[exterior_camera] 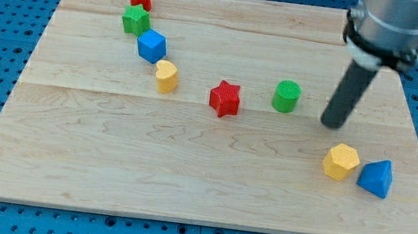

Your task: Push the green circle close to the yellow hexagon

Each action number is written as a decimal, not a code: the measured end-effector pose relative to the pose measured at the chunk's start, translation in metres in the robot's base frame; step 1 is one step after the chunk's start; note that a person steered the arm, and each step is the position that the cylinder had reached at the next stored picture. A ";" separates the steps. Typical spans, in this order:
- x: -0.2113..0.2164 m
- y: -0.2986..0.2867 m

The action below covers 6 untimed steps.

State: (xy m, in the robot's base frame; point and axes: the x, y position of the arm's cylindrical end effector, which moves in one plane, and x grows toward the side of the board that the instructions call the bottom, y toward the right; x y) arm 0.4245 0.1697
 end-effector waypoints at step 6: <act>0.013 0.003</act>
